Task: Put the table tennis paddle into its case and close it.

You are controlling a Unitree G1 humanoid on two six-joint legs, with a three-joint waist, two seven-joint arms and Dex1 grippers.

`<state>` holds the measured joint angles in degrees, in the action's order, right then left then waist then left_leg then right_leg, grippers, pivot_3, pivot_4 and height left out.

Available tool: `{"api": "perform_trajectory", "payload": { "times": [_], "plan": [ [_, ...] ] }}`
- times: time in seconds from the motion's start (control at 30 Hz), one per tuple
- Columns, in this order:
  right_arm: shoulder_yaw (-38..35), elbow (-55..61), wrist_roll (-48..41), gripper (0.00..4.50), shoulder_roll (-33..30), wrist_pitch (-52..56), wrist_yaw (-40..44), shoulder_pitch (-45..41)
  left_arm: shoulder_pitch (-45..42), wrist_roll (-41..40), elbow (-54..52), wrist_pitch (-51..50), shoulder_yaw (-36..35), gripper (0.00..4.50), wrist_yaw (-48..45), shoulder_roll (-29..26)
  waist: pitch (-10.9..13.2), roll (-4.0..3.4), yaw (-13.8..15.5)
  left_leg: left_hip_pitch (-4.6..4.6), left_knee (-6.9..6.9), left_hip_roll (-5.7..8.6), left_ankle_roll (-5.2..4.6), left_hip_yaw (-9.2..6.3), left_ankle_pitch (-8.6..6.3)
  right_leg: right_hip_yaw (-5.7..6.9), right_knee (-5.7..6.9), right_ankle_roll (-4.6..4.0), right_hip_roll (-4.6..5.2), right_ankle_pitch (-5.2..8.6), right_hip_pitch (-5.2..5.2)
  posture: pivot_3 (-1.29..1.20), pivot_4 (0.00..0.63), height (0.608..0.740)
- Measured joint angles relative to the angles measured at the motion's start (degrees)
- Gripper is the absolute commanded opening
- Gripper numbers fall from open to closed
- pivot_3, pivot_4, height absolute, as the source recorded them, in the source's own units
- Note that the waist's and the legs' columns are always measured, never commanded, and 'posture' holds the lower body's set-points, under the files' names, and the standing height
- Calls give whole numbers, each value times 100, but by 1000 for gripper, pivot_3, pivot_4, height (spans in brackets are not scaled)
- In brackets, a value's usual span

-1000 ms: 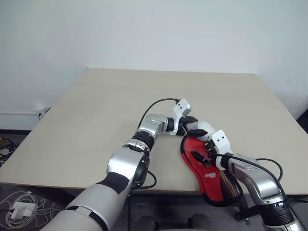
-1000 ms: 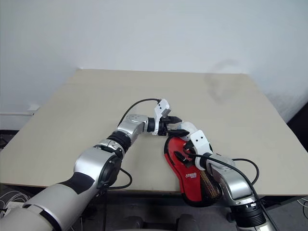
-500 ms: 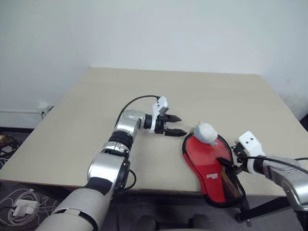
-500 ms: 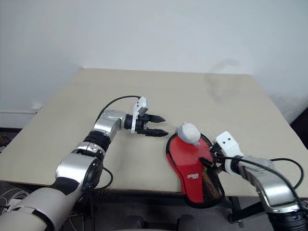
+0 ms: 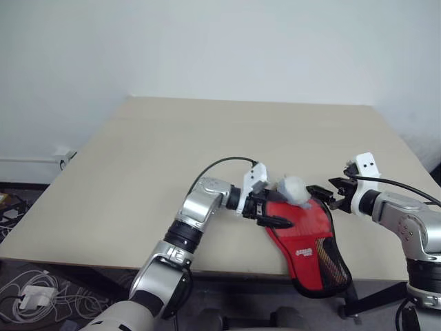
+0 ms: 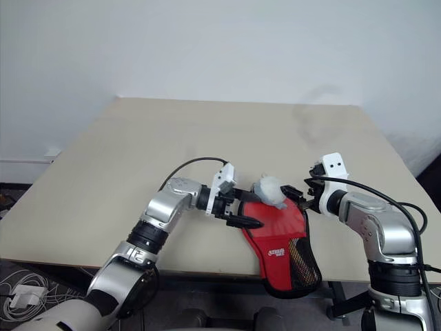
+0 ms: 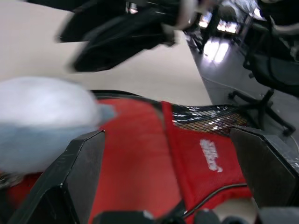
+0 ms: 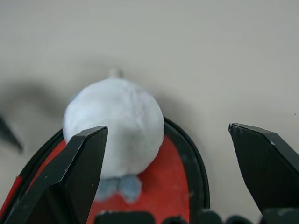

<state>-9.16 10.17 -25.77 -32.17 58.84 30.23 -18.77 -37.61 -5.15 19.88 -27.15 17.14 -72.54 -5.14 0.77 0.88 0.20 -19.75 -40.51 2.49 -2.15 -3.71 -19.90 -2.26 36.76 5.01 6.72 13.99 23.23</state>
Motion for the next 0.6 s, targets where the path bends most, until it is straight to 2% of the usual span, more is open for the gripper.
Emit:
{"api": "perform_trajectory", "payload": {
  "times": [0.3,0.6],
  "plan": [
    [181,-527,-109,4500,257,228,-9,-374,176,252,297,361,609,4467,675,71,1,-22,-3,-2,0,3,0,5,0,-2,0,0,1,0,3,0,0,716],
    [272,-729,-120,4500,505,228,-58,-526,106,531,848,913,712,4467,1437,280,0,-25,-2,-2,0,4,0,5,0,-2,0,0,2,0,3,0,0,716]
  ]
}}
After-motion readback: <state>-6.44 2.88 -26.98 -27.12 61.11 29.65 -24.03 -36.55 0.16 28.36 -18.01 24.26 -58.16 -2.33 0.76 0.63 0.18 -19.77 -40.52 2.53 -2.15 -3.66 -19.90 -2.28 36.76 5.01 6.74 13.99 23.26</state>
